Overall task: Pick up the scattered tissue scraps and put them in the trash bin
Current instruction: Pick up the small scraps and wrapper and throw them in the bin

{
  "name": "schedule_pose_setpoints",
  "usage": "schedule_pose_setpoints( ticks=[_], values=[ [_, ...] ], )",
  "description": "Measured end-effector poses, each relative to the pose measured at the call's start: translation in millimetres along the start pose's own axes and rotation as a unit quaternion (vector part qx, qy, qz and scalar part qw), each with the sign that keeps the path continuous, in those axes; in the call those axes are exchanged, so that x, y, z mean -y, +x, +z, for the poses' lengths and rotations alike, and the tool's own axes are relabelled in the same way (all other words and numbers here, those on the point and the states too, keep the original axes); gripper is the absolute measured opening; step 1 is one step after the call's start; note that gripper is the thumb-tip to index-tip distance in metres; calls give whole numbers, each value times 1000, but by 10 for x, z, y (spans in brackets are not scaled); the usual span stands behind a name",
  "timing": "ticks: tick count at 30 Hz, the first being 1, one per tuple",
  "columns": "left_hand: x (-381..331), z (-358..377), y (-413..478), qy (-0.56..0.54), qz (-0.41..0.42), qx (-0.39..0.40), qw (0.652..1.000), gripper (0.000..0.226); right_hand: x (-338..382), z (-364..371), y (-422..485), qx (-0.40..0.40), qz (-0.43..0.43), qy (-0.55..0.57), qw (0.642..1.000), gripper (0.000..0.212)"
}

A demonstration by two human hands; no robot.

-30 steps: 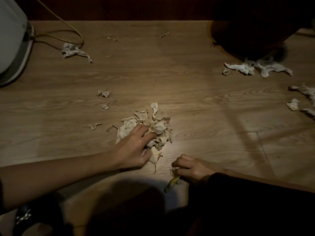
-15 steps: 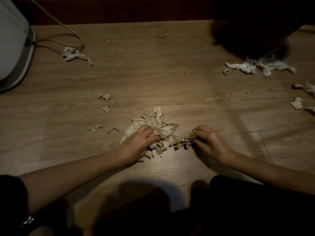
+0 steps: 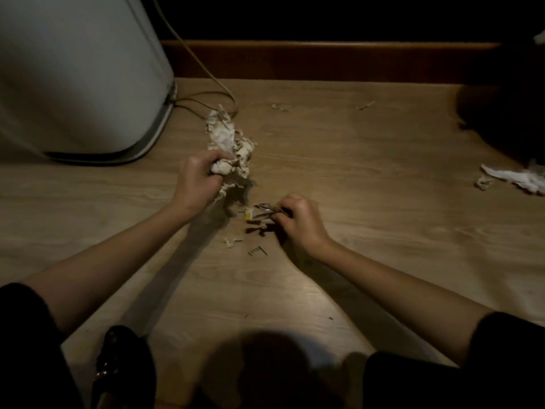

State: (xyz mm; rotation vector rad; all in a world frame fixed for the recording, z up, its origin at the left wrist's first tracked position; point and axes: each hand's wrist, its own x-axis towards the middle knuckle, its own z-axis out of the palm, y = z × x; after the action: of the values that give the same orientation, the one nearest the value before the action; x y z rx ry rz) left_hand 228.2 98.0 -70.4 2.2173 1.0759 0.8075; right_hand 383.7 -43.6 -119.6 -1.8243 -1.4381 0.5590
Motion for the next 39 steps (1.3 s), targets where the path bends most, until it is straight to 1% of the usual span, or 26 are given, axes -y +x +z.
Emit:
schedule_pose_setpoints(
  ticks=[3, 4, 5, 7, 8, 10, 11, 13, 14, 16, 17, 19, 21, 23, 26, 28, 29, 31, 32, 34, 36, 37, 39],
  values=[
    [166, -182, 8, 47, -30, -19, 998, 42, 182, 343, 132, 37, 7, 3, 999, 10],
    [219, -219, -10, 59, -38, -20, 997, 41, 208, 449, 96, 61, -17, -7, 998, 11],
    [280, -246, -37, 65, -47, -16, 997, 42, 221, 554, 41, 87, -59, -28, 994, 12],
    [379, -259, -111, 61, -68, 4, 996, 45, 232, 718, -81, 125, -158, -86, 976, 17],
    [421, -248, -155, 59, -80, 10, 995, 46, 235, 771, -128, 131, -198, -102, 966, 17],
    [475, -210, -234, 65, -99, 5, 993, 45, 221, 827, -175, 139, -248, -107, 953, 14],
    [503, -193, -269, 70, -104, -5, 992, 45, 215, 824, -179, 146, -259, -104, 949, 13],
    [532, -184, -304, 78, -111, -25, 990, 45, 191, 767, -111, 152, -244, -97, 953, 14],
    [547, -192, -298, 82, -118, -35, 989, 45, 173, 717, -25, 137, -219, -86, 962, 14],
    [588, -213, -248, 82, -140, -52, 985, 45, 126, 603, 214, 79, -160, -55, 982, 14],
    [604, -213, -214, 82, -146, -58, 984, 45, 100, 551, 327, 57, -142, -50, 987, 13],
    [619, -186, -138, 83, -138, -52, 986, 45, 41, 506, 449, 50, -144, -75, 985, 11],
    [603, -115, -42, 89, -117, -28, 989, 45, -3, 514, 426, 73, -163, -113, 977, 12],
    [528, -1, 69, 111, -95, 11, 989, 46, -43, 520, 359, 81, -185, -127, 971, 13],
    [376, 225, 190, 145, -55, 107, 982, 47, -125, 466, 342, 84, -198, -121, 969, 9],
    [347, 352, 212, 172, -39, 176, 968, 47, -158, 389, 354, 74, -156, -92, 981, 9],
    [352, 382, 220, 180, -41, 186, 965, 48, -165, 350, 364, 67, -124, -70, 988, 10],
    [373, 380, 248, 176, -57, 176, 967, 50, -108, 301, 370, 59, -72, -28, 995, 9],
    [375, 353, 259, 176, -64, 170, 968, 51, -40, 311, 361, 61, -63, -12, 996, 10],
    [385, 260, 267, 179, -76, 160, 968, 52, 161, 426, 290, 90, -74, 19, 993, 11],
    [415, 122, 240, 174, -83, 143, 971, 48, 369, 645, 120, 141, -113, 50, 982, 9],
    [435, 43, 214, 172, -87, 131, 973, 46, 433, 758, 1, 168, -143, 50, 974, 10],
    [485, -141, 149, 168, -104, 103, 975, 42, 465, 920, -230, 224, -215, 3, 951, 13]
  ],
)
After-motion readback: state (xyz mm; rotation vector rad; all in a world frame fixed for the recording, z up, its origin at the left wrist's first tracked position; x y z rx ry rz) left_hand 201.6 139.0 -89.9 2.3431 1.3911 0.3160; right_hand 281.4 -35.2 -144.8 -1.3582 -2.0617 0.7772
